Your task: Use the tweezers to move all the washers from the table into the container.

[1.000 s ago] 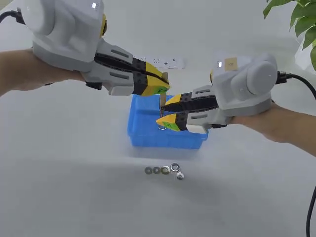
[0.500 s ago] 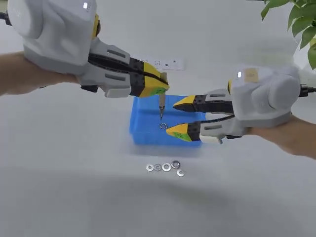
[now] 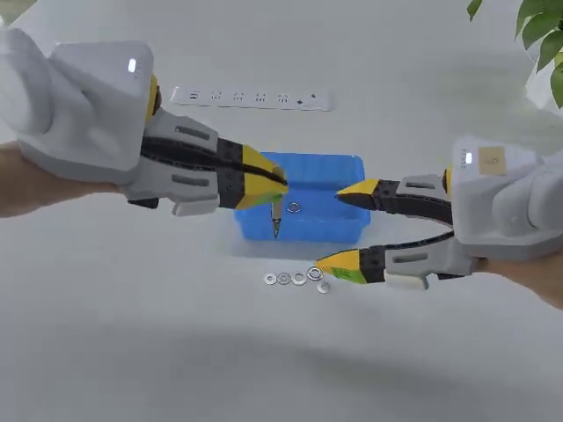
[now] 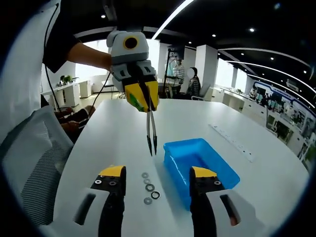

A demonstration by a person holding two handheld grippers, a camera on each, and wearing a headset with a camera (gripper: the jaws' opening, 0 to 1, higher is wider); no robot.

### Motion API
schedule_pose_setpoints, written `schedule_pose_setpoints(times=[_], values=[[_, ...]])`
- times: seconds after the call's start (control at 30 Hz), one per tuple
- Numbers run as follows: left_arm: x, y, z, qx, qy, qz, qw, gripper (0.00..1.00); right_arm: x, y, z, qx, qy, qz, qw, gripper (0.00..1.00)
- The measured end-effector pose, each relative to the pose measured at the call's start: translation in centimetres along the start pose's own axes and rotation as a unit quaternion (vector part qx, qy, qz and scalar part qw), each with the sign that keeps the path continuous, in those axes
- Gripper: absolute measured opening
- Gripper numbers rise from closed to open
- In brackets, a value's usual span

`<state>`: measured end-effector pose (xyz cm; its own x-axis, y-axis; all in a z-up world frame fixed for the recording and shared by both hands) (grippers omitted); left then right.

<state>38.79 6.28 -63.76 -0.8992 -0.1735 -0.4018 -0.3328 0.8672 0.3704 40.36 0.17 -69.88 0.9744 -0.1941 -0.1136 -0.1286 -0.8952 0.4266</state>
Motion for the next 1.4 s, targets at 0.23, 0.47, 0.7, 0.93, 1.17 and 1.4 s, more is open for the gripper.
schedule_pose_setpoints(times=[0.23, 0.47, 0.7, 0.93, 1.17, 1.4], values=[[2.5, -0.2, 1.7, -0.01, 0.021, -0.009, 0.9997, 0.05, -1.1, 0.0, 2.1, -0.026, -0.011, -0.008, 0.9996, 0.61], [2.5, -0.3, 2.6, -0.016, 0.032, -0.012, 0.9993, 0.05, -1.2, 0.0, 2.9, -0.034, -0.02, -0.009, 0.9992, 0.67], [1.8, -1.0, 3.3, -0.012, 0.038, -0.021, 0.999, 0.06, -1.1, 0.0, 3.3, -0.036, -0.028, -0.006, 0.9989, 0.68], [2.3, -1.6, 4.4, -0.022, 0.044, -0.01, 0.9988, 0.06, -1.2, -0.1, 4.2, -0.046, -0.034, -0.012, 0.9983, 0.68], [2.3, -1.7, 4.8, -0.02, 0.053, -0.011, 0.9983, 0.06, -1.3, -0.2, 5.1, -0.056, -0.045, -0.019, 0.9972, 0.67], [2.6, -1.9, 5.2, -0.018, 0.065, -0.009, 0.9977, 0.06, -1.6, -0.3, 5.3, -0.062, -0.046, -0.024, 0.9967, 0.66]])
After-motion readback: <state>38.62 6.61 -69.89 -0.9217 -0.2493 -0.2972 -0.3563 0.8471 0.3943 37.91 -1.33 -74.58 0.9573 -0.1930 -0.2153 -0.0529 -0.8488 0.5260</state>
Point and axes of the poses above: the centre of the closed fingertips' face, and the gripper's own axes: y roughly backward along the fingers, x roughly to its right, z roughly out of its underside, the point moved 2 cm from there along y, roughly backward along the fingers, and after that the axes turned 13 degrees about -y, right-handed, at the moved point
